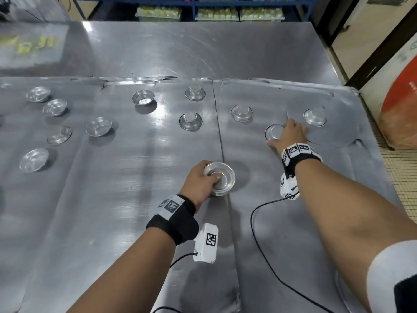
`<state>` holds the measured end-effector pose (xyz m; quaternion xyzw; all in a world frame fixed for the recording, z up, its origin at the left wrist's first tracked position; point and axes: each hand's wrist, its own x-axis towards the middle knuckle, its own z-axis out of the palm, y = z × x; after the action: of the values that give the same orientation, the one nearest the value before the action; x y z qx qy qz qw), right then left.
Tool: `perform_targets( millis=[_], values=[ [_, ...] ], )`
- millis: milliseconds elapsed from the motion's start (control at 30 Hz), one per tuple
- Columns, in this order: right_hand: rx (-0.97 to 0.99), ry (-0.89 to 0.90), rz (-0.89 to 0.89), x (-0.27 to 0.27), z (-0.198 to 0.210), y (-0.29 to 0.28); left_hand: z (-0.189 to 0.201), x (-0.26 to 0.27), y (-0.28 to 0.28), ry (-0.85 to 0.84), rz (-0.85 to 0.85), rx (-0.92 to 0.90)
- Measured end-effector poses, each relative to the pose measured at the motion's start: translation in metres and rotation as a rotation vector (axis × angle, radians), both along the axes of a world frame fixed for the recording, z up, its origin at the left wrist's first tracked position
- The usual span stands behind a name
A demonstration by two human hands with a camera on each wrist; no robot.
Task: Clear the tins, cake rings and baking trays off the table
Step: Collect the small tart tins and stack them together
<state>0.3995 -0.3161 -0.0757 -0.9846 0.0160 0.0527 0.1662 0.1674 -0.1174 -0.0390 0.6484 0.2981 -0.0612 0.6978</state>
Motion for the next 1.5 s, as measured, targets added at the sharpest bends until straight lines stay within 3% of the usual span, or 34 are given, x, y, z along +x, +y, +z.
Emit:
perform_targets(
  millis=[267,433,633,800,1067,1500],
  values=[
    [0.259,-0.058,0.004,-0.059,0.010,0.004,0.013,-0.017,0.000,-0.019,-0.023,-0.018],
    [0.397,-0.095,0.120,-0.099,0.019,0.012,0.022,-0.029,0.000,-0.018,-0.009,-0.032],
    [0.739,-0.205,0.212,-0.165,0.044,0.031,0.029,-0.042,0.004,-0.012,0.018,-0.082],
    [1.037,-0.110,0.273,-0.213,0.060,0.043,0.036,-0.049,0.005,-0.029,0.041,-0.200],
    [1.013,-0.035,0.414,-0.247,0.062,0.050,0.043,-0.050,0.006,-0.048,-0.021,-0.232],
    [0.976,0.220,0.471,-0.238,0.058,0.030,0.029,-0.046,0.002,-0.083,-0.047,-0.124]
  ],
)
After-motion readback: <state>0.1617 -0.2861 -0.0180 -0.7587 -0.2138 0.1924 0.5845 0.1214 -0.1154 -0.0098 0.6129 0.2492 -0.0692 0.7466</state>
